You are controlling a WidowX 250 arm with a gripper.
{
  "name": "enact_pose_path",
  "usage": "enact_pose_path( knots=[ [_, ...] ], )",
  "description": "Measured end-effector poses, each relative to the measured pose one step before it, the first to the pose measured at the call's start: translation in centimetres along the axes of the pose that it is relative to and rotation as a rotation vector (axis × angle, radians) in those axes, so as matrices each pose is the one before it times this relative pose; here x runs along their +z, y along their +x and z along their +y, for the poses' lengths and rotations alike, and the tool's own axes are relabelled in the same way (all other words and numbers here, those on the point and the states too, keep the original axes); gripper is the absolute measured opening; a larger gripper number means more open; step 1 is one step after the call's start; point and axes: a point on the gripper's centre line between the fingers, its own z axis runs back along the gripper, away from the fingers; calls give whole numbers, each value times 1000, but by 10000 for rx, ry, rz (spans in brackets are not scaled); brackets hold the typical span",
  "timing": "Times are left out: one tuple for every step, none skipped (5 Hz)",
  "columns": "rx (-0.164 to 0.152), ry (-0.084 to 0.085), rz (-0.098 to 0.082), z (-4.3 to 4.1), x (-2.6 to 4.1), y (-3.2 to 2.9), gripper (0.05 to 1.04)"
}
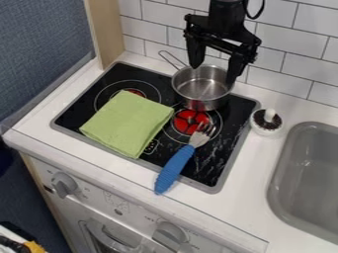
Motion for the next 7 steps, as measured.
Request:
enact_pose_path(
  knots=[
    [-51,-14,319,-182,-1199,-562,1001],
    [-106,-31,610,-208,-1108,-3296,1001],
    [-188,-196,-139,-351,618,-2423,1001],
    [-120,-183,270,-447,-534,-2742,1001],
    [-74,-11,730,-431,-2205,-2007,1001],
    [-31,202,405,-207,-1766,57,1001],
    [124,120,471,108,-1467,-92,1001]
  ],
)
